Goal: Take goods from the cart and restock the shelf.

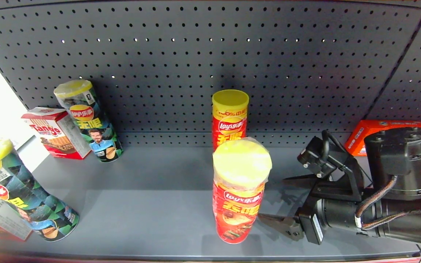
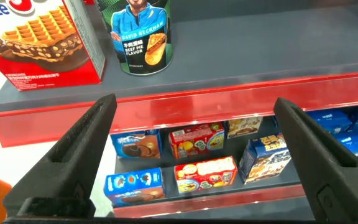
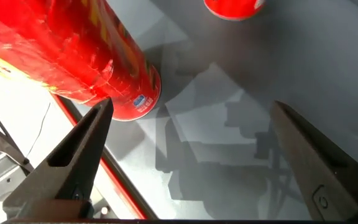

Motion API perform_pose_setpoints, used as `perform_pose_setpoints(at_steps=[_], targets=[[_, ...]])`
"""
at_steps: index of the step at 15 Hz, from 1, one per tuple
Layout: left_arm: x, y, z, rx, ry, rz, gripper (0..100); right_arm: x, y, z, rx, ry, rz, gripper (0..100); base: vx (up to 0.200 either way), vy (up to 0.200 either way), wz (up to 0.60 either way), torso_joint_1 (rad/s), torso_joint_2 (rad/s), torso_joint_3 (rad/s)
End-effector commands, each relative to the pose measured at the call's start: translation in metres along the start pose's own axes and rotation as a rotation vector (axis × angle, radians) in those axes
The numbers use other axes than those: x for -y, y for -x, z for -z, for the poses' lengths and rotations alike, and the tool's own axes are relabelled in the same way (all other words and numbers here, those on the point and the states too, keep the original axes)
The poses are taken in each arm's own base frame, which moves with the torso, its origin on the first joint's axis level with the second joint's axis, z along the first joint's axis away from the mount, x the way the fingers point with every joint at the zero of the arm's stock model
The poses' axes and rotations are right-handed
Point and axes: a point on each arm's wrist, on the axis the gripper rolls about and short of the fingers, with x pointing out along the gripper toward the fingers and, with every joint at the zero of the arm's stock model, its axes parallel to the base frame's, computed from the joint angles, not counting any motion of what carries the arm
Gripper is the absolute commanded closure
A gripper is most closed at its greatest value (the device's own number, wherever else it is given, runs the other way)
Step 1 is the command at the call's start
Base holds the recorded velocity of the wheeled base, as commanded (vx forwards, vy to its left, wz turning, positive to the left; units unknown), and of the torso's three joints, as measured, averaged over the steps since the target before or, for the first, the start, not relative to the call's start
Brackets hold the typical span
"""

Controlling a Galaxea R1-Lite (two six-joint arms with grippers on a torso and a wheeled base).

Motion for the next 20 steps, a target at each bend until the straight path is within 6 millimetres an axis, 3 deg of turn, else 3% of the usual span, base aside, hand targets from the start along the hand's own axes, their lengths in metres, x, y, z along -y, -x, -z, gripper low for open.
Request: perform_pose_setpoints(at_steps=[1,5,7,10,13,15,16,17,20], targets=[[0.000,0.000,0.000,-0.001,0.000,0.000,0,-0.001,-0.002,-0.001,-0.002,0.002,-0.005,0,0.000,0.000,0.00,0.000,0.00,0.000],[0.000,0.000,0.000,-0.001,0.001,0.000,0,0.000,0.003,0.001,0.002,-0.002,0.005,0,0.000,0.000,0.00,0.000,0.00,0.000],[0.000,0.000,0.000,-0.001,0.004,0.000,0,0.013,0.019,-0.003,0.045,-0.023,0.089,0,0.000,0.000,0.00,0.000,0.00,0.000],[0.000,0.000,0.000,-0.001,0.006,0.000,0,0.049,0.073,-0.011,0.192,-0.082,0.315,0,0.000,0.000,0.00,0.000,0.00,0.000],[0.000,0.000,0.000,-0.003,0.006,0.002,0,0.062,0.133,0.006,0.280,-0.124,0.547,0,0.000,0.000,0.00,0.000,0.00,0.000],[0.000,0.000,0.000,-0.001,0.006,0.002,0,0.035,0.181,0.052,0.329,-0.146,0.734,0,0.000,0.000,0.00,0.000,0.00,0.000],[0.000,0.000,0.000,-0.001,0.006,0.002,0,0.027,0.186,0.065,0.334,-0.149,0.762,0,0.000,0.000,0.00,0.000,0.00,0.000],[0.000,0.000,0.000,-0.003,0.006,0.002,0,0.008,0.194,0.090,0.358,-0.141,0.804,0,0.000,0.000,0.00,0.000,0.00,0.000],[0.000,0.000,0.000,-0.003,0.006,0.002,0,-0.021,0.207,0.121,0.448,-0.109,0.865,0,0.000,0.000,0.00,0.000,0.00,0.000]])
